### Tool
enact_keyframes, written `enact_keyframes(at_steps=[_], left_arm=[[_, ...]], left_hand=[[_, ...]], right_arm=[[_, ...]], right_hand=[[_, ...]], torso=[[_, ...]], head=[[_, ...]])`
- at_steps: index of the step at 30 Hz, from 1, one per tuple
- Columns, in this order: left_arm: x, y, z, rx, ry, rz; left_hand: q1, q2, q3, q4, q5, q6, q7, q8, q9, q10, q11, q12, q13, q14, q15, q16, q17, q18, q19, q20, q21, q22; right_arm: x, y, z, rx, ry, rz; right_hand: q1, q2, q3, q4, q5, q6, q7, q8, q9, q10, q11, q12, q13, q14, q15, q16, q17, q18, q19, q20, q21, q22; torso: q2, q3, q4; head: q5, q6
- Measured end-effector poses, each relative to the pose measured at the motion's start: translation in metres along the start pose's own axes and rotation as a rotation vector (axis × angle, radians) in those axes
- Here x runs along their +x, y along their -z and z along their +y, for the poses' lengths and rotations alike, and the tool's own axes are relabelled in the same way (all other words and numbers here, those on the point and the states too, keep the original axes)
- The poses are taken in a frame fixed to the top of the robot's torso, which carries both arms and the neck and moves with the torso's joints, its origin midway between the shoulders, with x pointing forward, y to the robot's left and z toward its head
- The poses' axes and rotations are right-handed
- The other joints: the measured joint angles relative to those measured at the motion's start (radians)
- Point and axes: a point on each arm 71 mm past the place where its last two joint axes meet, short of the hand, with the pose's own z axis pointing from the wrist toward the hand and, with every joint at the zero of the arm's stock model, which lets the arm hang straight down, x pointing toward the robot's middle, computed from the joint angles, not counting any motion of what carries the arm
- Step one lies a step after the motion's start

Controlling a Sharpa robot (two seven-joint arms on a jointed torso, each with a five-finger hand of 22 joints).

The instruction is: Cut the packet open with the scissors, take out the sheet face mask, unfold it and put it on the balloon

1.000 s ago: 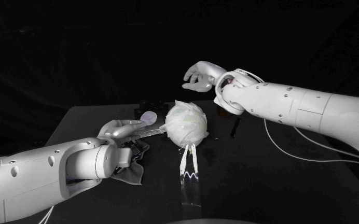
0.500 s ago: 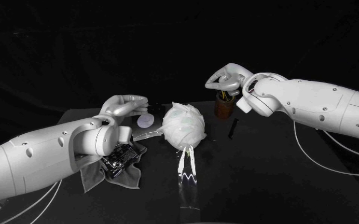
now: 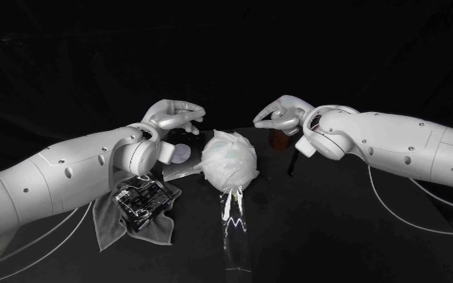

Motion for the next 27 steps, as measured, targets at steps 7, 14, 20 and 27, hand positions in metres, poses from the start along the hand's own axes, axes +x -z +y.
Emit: enact_keyframes(at_steps=[7, 14, 20, 27], left_arm=[[0.002, -0.013, -0.018, 0.016, -0.071, 0.042], [0.004, -0.019, -0.031, 0.003, -0.136, 0.065], [0.006, -0.021, -0.033, -0.025, -0.185, 0.079], [0.008, -0.022, -0.032, -0.061, -0.227, 0.099]], left_hand=[[0.001, 0.001, -0.076, 0.024, 0.0, -0.021, -0.021, 0.002, -0.004, -0.047, -0.023, 0.294, 0.198, 0.181, -0.015, 0.231, 0.425, -0.001, 0.048, -0.034, 0.157, 0.099], [0.012, 0.017, -0.144, 0.092, -0.004, -0.042, -0.009, 0.026, -0.012, -0.136, -0.021, 0.701, 0.513, 0.314, -0.021, 0.321, 0.715, -0.007, 0.092, -0.032, 0.405, 0.346], [0.029, 0.022, -0.163, 0.111, -0.004, -0.041, -0.009, 0.03, -0.018, -0.079, -0.021, 0.806, 0.646, 0.335, -0.018, 0.331, 0.741, -0.025, 0.116, -0.031, 0.484, 0.44], [0.047, 0.028, -0.181, 0.129, -0.004, -0.037, -0.006, 0.035, -0.024, -0.011, -0.018, 0.886, 0.761, 0.337, -0.02, 0.342, 0.741, -0.04, 0.148, -0.031, 0.549, 0.524]], right_arm=[[0.008, -0.002, 0.009, -0.026, 0.0, 0.018], [0.014, -0.002, 0.021, -0.047, -0.005, 0.039], [0.017, 0.0, 0.028, -0.053, -0.022, 0.058], [0.019, 0.002, 0.032, -0.047, -0.056, 0.073]], right_hand=[[-0.033, -0.011, -0.02, 0.014, 0.0, -0.012, -0.001, -0.015, -0.007, 0.0, 0.0, 0.008, 0.0, 0.0, 0.0, 0.0, 0.0, 0.0, 0.0, 0.0, 0.043, 0.0], [-0.095, -0.008, -0.066, 0.06, 0.0, -0.025, 0.004, -0.023, -0.011, 0.001, 0.001, 0.008, -0.001, 0.0, 0.007, -0.001, 0.0, -0.016, 0.004, 0.004, 0.066, 0.0], [-0.127, -0.005, -0.095, 0.096, 0.0, -0.025, 0.004, -0.027, -0.011, 0.0, 0.007, 0.008, -0.002, 0.0, 0.007, -0.004, 0.001, -0.016, 0.003, 0.004, 0.071, 0.001], [-0.156, 0.011, -0.13, 0.145, 0.0, -0.025, 0.004, -0.031, -0.011, 0.0, 0.007, 0.008, -0.003, 0.0, 0.007, 0.0, 0.001, -0.016, 0.007, 0.008, 0.075, 0.001]], torso=[[0.027, 0.0037, -0.002], [0.054, 0.0085, -0.0025], [0.069, 0.0114, -0.0028], [0.076, 0.0132, -0.0032]], head=[[0.001, 0.017], [0.001, 0.029], [0.001, 0.035], [0.0, 0.037]])
